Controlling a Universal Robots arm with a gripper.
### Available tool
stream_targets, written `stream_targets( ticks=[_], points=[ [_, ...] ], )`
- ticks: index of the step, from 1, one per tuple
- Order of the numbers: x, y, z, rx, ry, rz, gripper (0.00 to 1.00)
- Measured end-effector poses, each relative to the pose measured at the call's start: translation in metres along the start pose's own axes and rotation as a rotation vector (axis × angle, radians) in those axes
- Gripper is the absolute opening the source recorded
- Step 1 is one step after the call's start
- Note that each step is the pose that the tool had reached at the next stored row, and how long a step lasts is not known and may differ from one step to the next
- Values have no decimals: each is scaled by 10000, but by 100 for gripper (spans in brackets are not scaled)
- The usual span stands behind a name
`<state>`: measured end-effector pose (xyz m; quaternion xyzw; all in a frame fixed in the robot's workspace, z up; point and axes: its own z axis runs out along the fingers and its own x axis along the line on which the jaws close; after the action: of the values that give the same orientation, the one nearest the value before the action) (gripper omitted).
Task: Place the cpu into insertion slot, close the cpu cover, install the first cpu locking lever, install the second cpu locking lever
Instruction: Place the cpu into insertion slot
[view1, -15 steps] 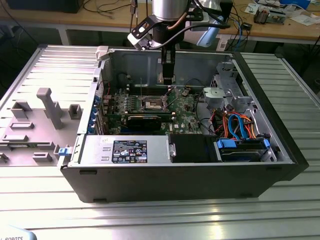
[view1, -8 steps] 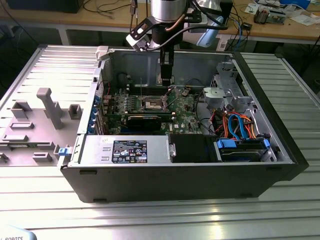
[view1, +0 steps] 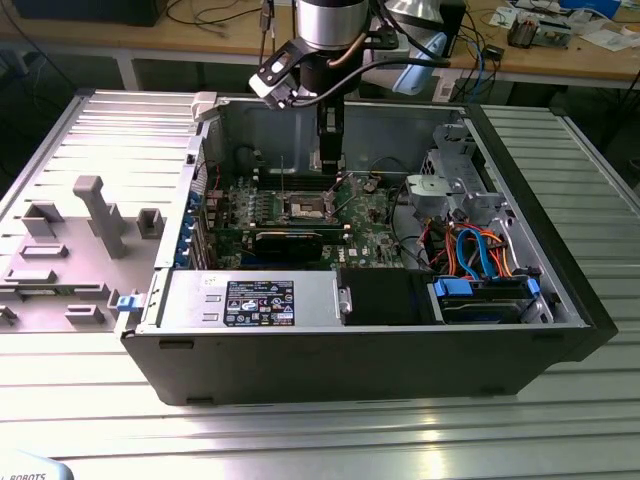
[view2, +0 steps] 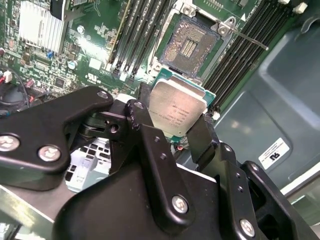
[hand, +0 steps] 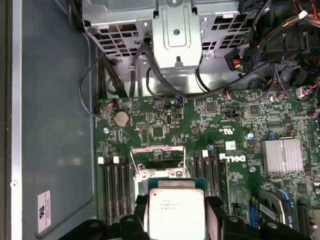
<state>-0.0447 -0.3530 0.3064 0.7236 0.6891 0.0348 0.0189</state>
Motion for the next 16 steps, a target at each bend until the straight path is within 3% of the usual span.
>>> stream_targets(
  ticks=[12,16],
  points=[
    [0,0,7,0,8,-48,54],
    [0,-1,14,10,35,-432,54]
  ],
)
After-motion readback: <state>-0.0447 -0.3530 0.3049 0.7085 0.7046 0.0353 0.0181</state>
